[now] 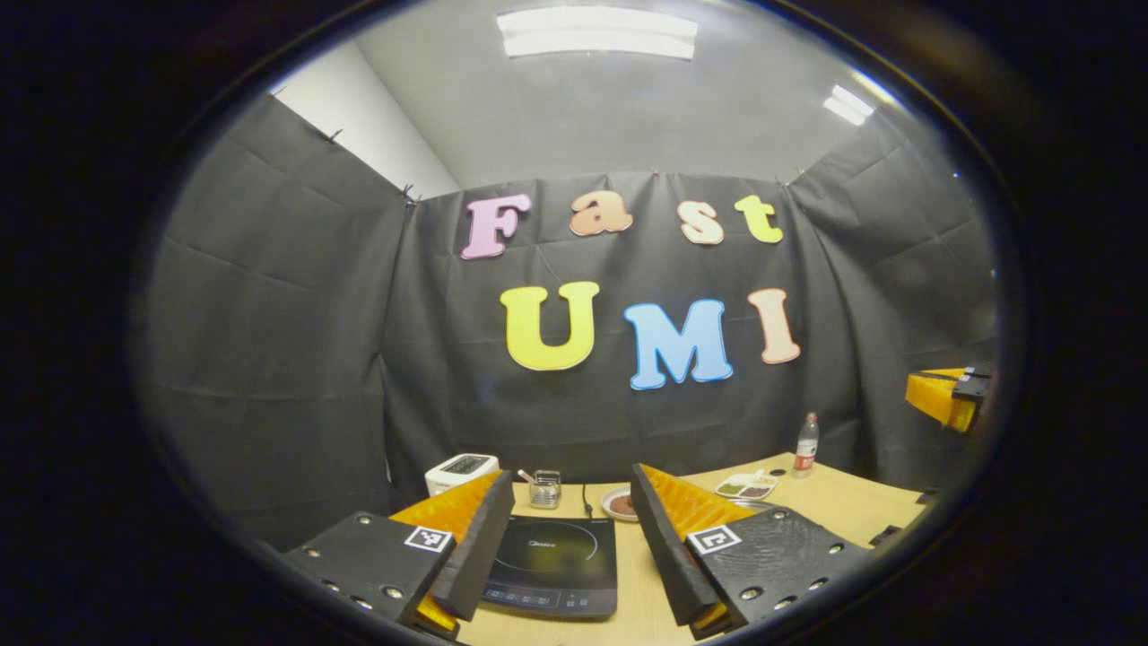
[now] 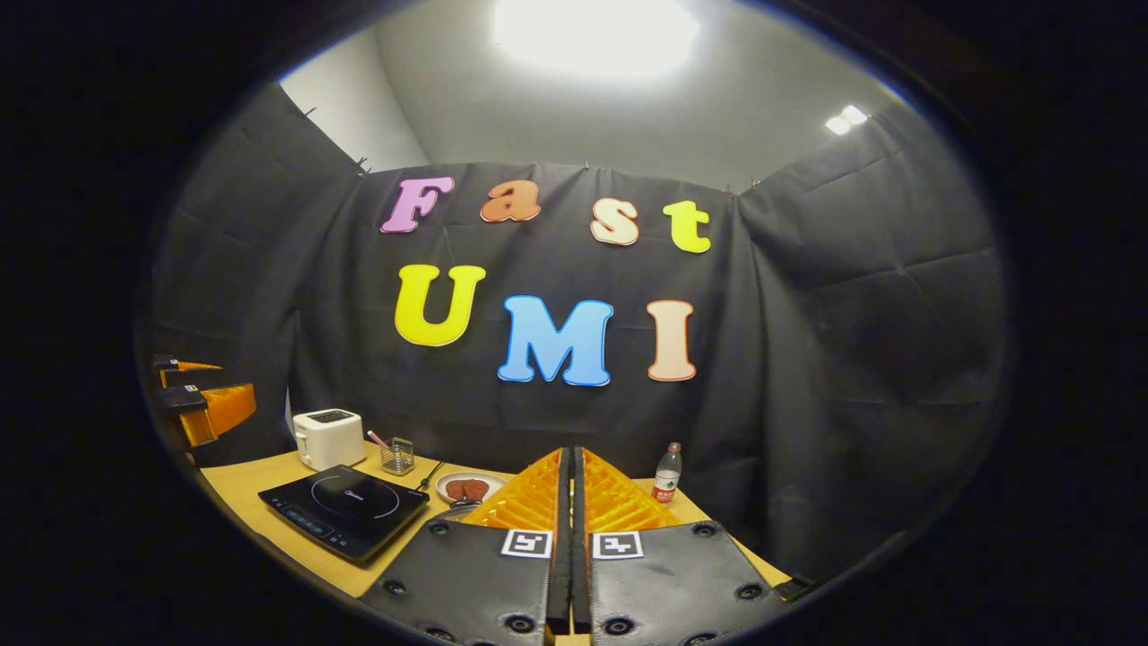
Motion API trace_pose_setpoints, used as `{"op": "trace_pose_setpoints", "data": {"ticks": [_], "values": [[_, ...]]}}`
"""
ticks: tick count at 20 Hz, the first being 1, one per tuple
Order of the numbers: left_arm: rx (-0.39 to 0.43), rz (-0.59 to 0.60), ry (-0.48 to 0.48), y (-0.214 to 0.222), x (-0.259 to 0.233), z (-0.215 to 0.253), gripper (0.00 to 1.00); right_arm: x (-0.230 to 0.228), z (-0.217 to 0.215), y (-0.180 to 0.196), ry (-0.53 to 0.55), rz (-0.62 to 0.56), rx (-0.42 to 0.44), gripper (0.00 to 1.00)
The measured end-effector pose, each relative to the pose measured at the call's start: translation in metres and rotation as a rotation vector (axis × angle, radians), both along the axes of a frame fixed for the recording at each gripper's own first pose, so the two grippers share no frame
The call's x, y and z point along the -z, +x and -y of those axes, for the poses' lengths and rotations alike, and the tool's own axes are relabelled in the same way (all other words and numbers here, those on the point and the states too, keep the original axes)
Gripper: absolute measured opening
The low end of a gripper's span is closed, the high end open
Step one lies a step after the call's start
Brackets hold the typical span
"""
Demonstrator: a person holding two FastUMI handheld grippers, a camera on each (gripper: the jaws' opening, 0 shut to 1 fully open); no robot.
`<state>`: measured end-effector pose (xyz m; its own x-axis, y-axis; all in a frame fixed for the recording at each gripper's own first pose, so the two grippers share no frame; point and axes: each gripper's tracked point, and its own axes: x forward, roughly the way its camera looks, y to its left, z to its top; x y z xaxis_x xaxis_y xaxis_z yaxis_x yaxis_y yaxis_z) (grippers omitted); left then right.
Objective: First push the handle of the pot to place it horizontally, then grasp the pot with both hands and set it on the induction cooktop.
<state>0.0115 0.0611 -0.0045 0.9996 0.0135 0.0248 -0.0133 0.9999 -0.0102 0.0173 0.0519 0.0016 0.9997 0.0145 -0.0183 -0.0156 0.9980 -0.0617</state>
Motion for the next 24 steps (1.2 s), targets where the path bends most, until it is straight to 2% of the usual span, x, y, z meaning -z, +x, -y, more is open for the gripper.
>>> {"op": "trace_pose_setpoints", "data": {"ticks": [1, 2, 3, 4, 6, 7, 8, 11, 13, 16, 17, 18, 24], "values": [[-0.008, 0.000, -0.003, 0.001, 0.002, -0.007, 0.80, 0.000, -0.008, 0.000, 0.003, -0.001, -0.022, 0.03], [-0.014, -0.003, -0.007, 0.002, 0.004, -0.013, 0.80, 0.004, -0.016, 0.004, 0.000, -0.007, -0.042, 0.00], [-0.017, -0.002, -0.011, 0.002, 0.006, -0.018, 0.80, 0.009, -0.024, 0.006, -0.008, -0.020, -0.062, 0.03], [-0.022, 0.002, -0.013, 0.000, 0.007, -0.024, 0.77, 0.016, -0.029, 0.009, -0.012, -0.039, -0.082, 0.02], [-0.042, -0.001, -0.010, -0.004, 0.009, -0.036, 0.80, 0.035, -0.040, 0.013, -0.014, -0.103, -0.120, 0.02], [-0.053, -0.003, -0.009, -0.004, 0.011, -0.042, 0.77, 0.044, -0.045, 0.014, -0.018, -0.137, -0.139, 0.02], [-0.061, -0.003, -0.007, -0.005, 0.011, -0.046, 0.80, 0.049, -0.047, 0.015, -0.028, -0.155, -0.151, 0.02], [-0.085, -0.004, 0.010, -0.006, 0.014, -0.055, 0.80, 0.066, -0.055, 0.022, -0.070, -0.197, -0.198, 0.01], [-0.101, -0.009, 0.011, -0.003, 0.018, -0.056, 0.77, 0.084, -0.060, 0.026, -0.084, -0.238, -0.244, 0.02], [-0.134, -0.032, 0.014, 0.009, 0.026, -0.054, 0.80, 0.119, -0.067, 0.031, -0.085, -0.330, -0.318, 0.02], [-0.141, -0.036, 0.011, 0.011, 0.027, -0.050, 0.77, 0.130, -0.068, 0.033, -0.091, -0.359, -0.341, 0.02], [-0.144, -0.038, 0.009, 0.015, 0.028, -0.047, 0.80, 0.139, -0.066, 0.035, -0.102, -0.381, -0.357, 0.02], [-0.170, -0.063, 0.027, 0.037, 0.035, -0.028, 0.77, 0.202, -0.061, 0.047, -0.125, -0.532, -0.444, 0.02]]}}
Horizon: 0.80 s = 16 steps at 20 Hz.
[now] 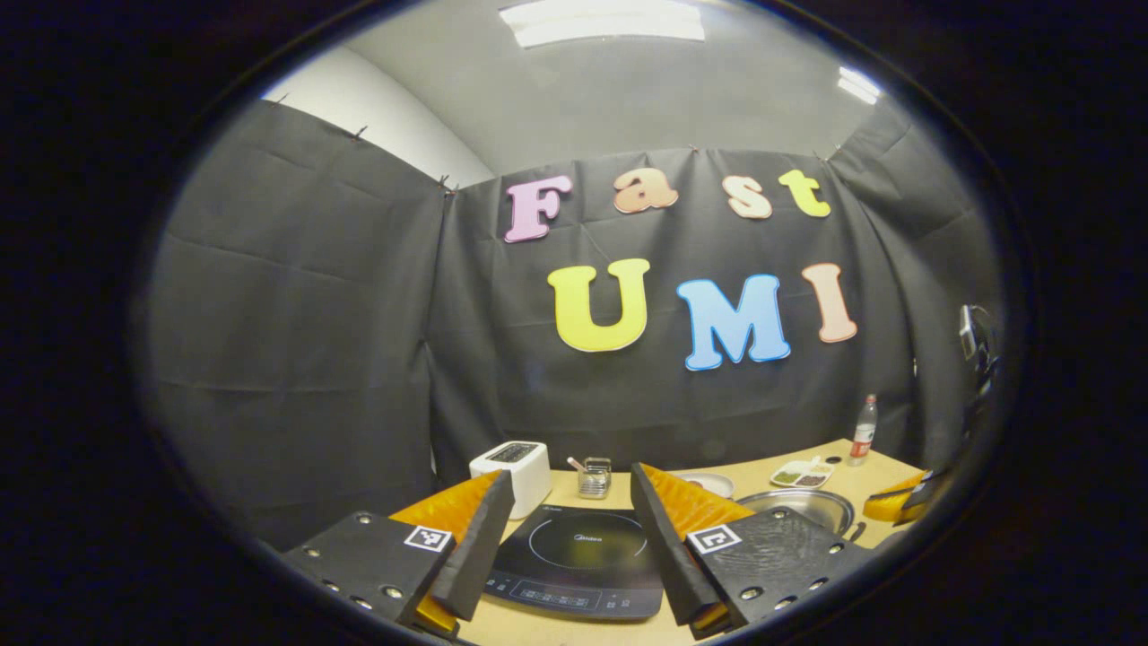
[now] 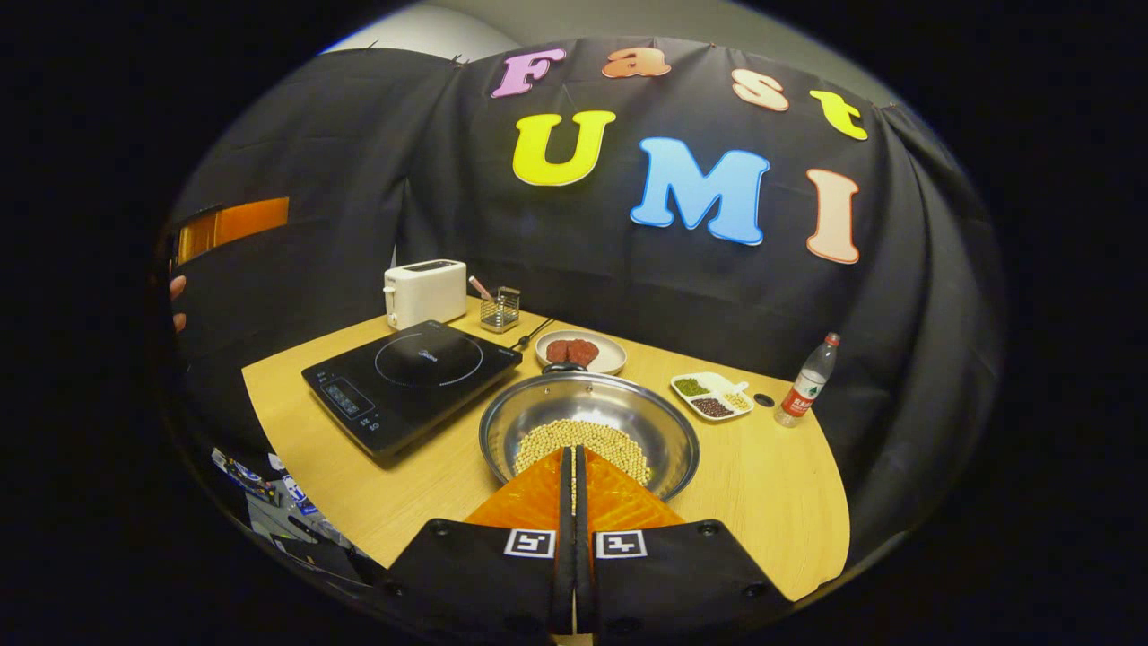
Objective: First push the handle of the pot to place it horizontally, then grasp the pot with both hands and set it on the induction cooktop.
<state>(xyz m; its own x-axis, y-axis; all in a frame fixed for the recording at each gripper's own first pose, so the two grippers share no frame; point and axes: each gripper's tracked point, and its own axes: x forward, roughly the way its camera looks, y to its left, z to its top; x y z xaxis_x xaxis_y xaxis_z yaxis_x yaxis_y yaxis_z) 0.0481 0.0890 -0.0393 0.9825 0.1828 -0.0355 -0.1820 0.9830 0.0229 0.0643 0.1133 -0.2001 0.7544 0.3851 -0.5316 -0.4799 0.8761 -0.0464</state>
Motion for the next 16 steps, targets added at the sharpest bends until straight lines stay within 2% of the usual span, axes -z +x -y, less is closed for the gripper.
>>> {"op": "trace_pose_setpoints", "data": {"ticks": [4, 5, 6, 7, 8, 14, 16], "values": [[-0.019, -0.020, 0.011, 0.008, 0.007, 0.008, 0.77, 0.032, 0.005, -0.001, -0.032, -0.078, -0.065, 0.02], [-0.024, -0.024, 0.012, 0.011, 0.008, 0.009, 0.80, 0.039, 0.005, -0.003, -0.037, -0.100, -0.079, 0.02], [-0.030, -0.029, 0.014, 0.012, 0.011, 0.009, 0.77, 0.048, 0.005, -0.004, -0.044, -0.122, -0.092, 0.02], [-0.036, -0.033, 0.015, 0.014, 0.011, 0.010, 0.80, 0.054, 0.007, -0.004, -0.049, -0.141, -0.104, 0.02], [-0.042, -0.037, 0.015, 0.014, 0.013, 0.009, 0.77, 0.061, 0.007, -0.006, -0.056, -0.160, -0.118, 0.02], [-0.072, -0.046, 0.021, 0.014, 0.016, 0.012, 0.80, 0.094, 0.011, -0.017, -0.106, -0.252, -0.198, 0.02], [-0.084, -0.051, 0.019, 0.012, 0.019, 0.013, 0.77, 0.101, 0.013, -0.017, -0.123, -0.269, -0.216, 0.02]]}}
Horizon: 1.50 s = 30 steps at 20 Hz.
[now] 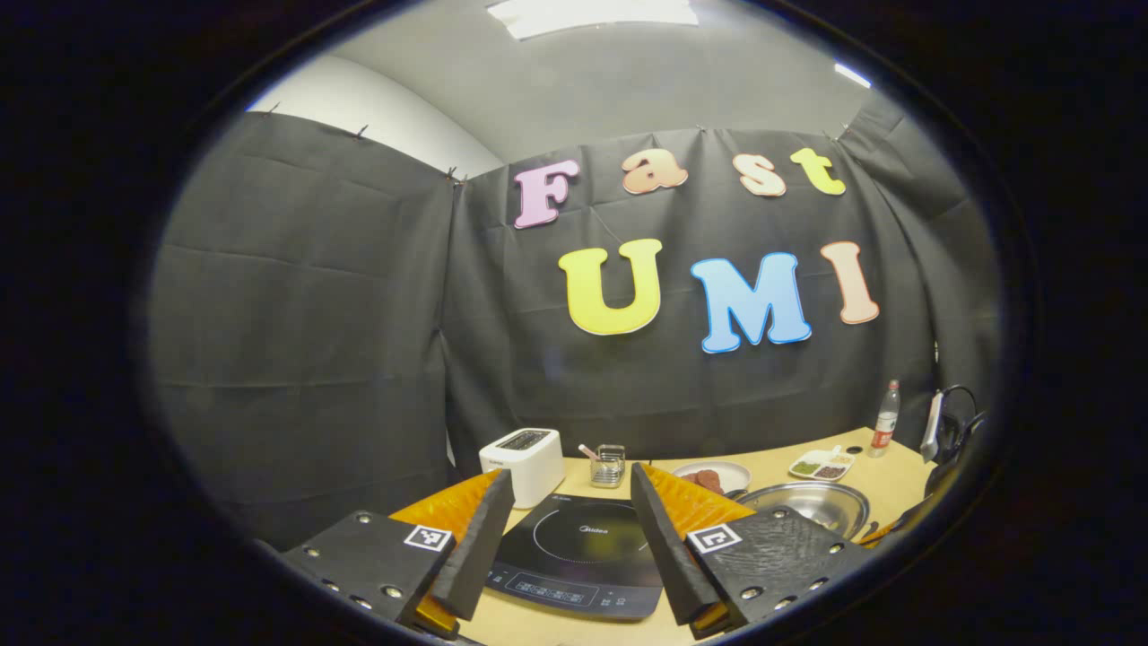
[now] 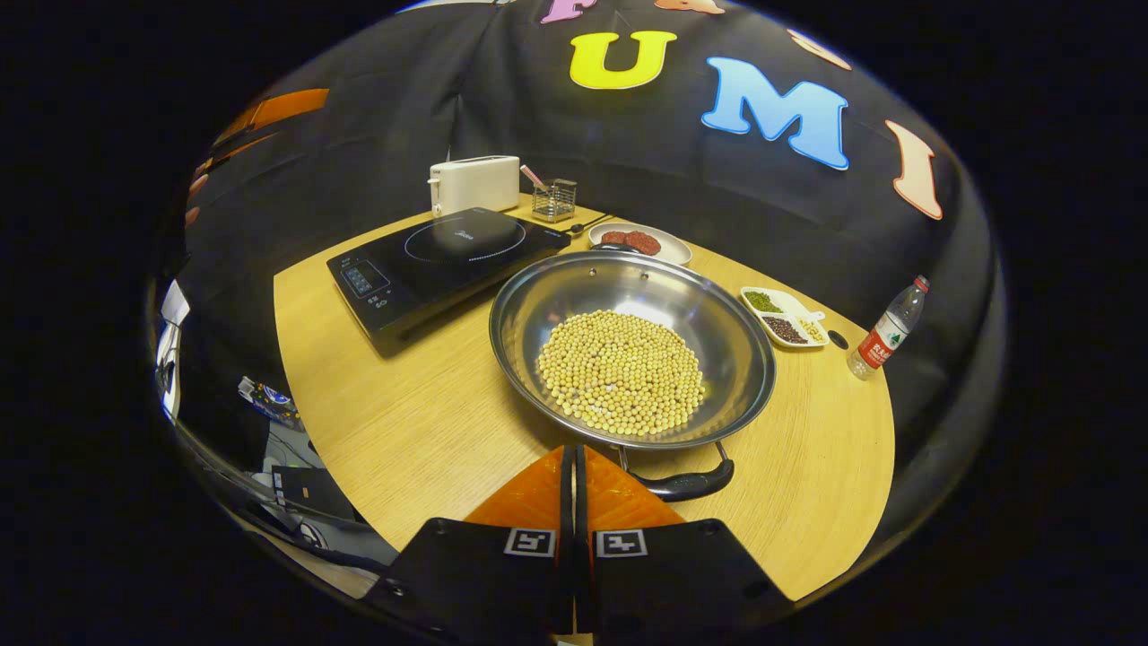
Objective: First push the handle of the pot to place it horizontally, then grasp the pot with both hands and set it on the induction cooktop.
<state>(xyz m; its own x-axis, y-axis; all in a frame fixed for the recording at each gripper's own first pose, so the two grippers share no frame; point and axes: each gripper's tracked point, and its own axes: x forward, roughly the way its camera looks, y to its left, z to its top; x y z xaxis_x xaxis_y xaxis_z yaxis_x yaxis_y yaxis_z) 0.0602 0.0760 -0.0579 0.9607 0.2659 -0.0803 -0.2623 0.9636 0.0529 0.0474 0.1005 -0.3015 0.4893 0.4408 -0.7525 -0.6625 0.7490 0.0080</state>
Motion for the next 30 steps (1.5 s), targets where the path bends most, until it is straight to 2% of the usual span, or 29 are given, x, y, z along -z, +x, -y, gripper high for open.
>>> {"op": "trace_pose_setpoints", "data": {"ticks": [1, 5, 8, 11, 12, 13, 16, 20, 25, 30], "values": [[-0.006, -0.003, 0.000, -0.001, 0.001, 0.000, 0.80, 0.002, 0.001, 0.001, -0.003, -0.006, -0.008, 0.02], [-0.029, -0.011, 0.008, -0.003, 0.002, -0.002, 0.80, 0.011, 0.006, 0.009, -0.029, -0.012, -0.019, 0.02], [-0.039, -0.011, 0.009, -0.002, 0.002, -0.001, 0.77, 0.016, 0.007, 0.010, -0.020, -0.033, -0.011, 0.01], [-0.037, -0.008, 0.008, 0.002, 0.001, 0.004, 0.80, 0.016, 0.012, 0.012, -0.036, -0.022, -0.007, 0.02], [-0.033, -0.007, 0.009, 0.003, 0.001, 0.007, 0.77, 0.018, 0.014, 0.013, -0.040, -0.021, -0.002, 0.02], [-0.029, -0.006, 0.012, 0.006, 0.000, 0.009, 0.80, 0.018, 0.017, 0.016, -0.041, -0.020, 0.007, 0.02], [-0.020, -0.006, 0.009, 0.013, 0.001, 0.018, 0.77, 0.020, 0.028, 0.024, -0.044, -0.028, 0.045, 0.01], [-0.005, -0.004, 0.011, 0.021, 0.001, 0.029, 0.80, 0.021, 0.039, 0.035, -0.042, -0.031, 0.093, 0.02], [0.009, -0.008, 0.012, 0.029, 0.002, 0.043, 0.77, 0.023, 0.052, 0.051, -0.044, -0.042, 0.164, 0.02], [0.015, -0.023, 0.010, 0.034, 0.009, 0.054, 0.77, 0.027, 0.067, 0.066, -0.065, -0.026, 0.173, 0.01]]}}
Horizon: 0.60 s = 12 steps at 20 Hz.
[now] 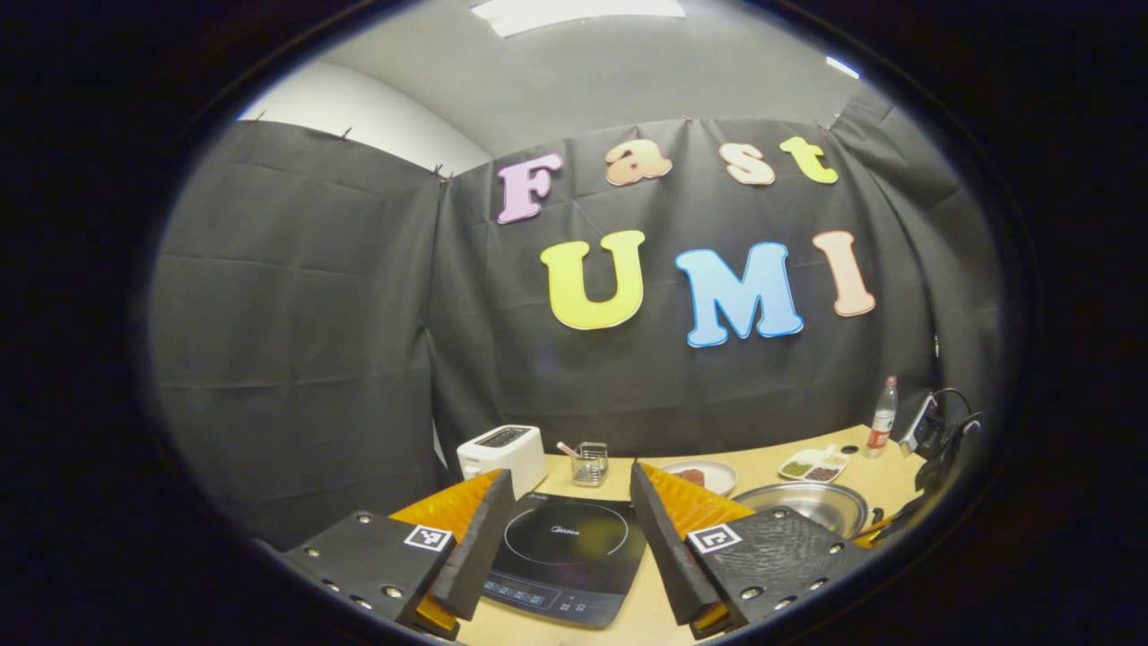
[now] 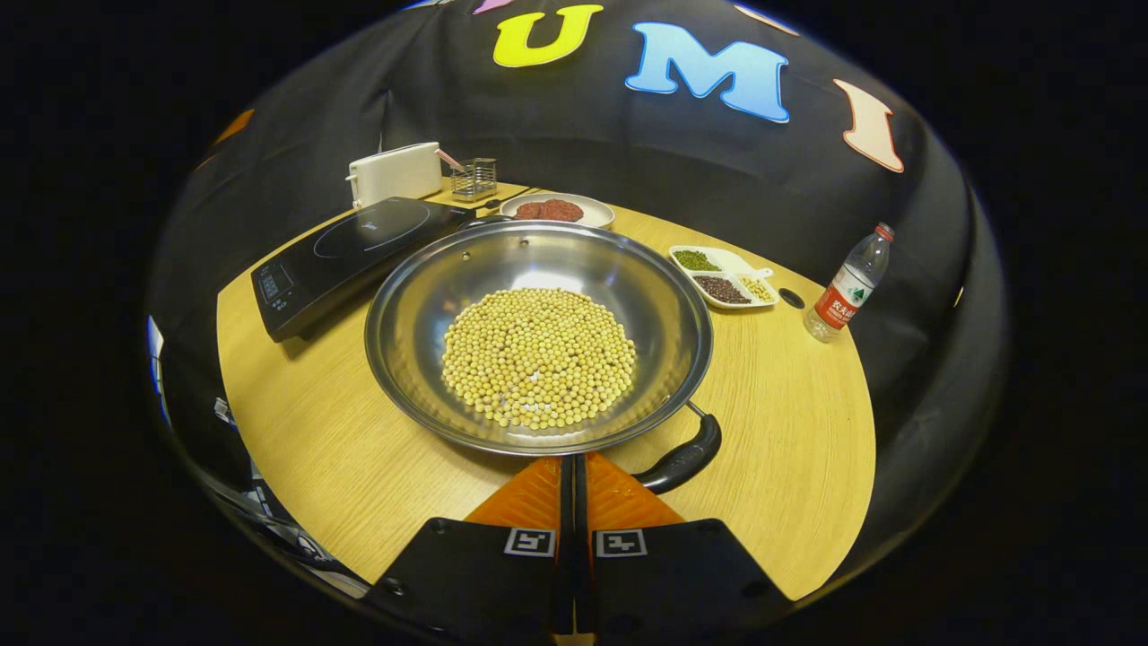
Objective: First push the handle of the pot to place it horizontally, then grasp the pot with both hands and set it on the induction cooktop.
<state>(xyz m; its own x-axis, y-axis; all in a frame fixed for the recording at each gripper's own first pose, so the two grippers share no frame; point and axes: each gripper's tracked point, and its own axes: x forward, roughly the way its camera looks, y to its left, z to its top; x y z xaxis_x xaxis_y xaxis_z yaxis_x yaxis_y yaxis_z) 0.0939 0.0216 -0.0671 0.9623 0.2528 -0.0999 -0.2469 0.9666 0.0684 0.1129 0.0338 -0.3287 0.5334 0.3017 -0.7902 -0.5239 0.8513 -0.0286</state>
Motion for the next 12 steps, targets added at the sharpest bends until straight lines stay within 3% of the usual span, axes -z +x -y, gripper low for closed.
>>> {"op": "trace_pose_setpoints", "data": {"ticks": [12], "values": [[-0.020, -0.016, 0.013, 0.008, 0.004, 0.015, 0.77, 0.006, 0.023, 0.038, -0.014, 0.021, 0.028, 0.02]]}}
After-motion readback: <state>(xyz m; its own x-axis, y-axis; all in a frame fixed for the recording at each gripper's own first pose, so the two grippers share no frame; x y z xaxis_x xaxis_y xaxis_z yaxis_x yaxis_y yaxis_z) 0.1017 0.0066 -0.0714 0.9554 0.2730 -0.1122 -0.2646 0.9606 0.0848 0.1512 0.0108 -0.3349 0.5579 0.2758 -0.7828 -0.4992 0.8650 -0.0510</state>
